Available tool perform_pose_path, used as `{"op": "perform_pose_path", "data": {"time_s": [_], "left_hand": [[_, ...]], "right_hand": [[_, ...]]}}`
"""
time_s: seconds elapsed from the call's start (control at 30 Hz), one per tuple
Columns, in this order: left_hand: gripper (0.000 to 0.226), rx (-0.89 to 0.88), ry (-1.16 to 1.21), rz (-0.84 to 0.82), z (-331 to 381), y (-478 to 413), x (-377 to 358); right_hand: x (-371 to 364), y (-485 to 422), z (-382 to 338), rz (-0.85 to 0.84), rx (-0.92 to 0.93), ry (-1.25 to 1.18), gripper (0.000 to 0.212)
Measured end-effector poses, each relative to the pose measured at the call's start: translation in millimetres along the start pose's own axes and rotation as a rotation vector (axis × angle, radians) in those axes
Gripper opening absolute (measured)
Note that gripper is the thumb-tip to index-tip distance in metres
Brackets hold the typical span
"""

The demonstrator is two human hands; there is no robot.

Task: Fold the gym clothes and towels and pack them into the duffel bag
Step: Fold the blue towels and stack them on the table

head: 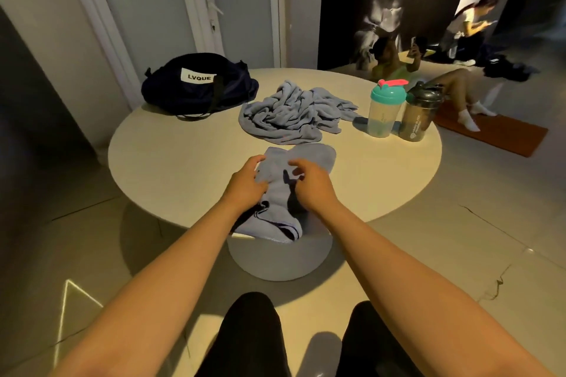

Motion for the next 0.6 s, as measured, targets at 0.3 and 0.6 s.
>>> {"op": "perform_pose_path", "data": {"time_s": [0.3, 0.6], "left_hand": [[0.043, -0.057, 0.054, -0.039, 4, 0, -12], [0.058, 0.025, 0.263, 0.02, 7, 13, -36]], "right_hand": [[-4, -4, 47, -0.07, 0.077, 0.492, 0.048], [-4, 24, 48, 0.036, 0.155, 0.185, 0.034]]}}
Point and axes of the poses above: each hand's wrist, its own y-axis away from the middle knuckle, its own x-axis out of the back of the hand, z = x × y, the point moved 2 cm from there along -y, towards the middle knuckle, and after that the axes turned 9 degrees about y, right-handed, at the moved point
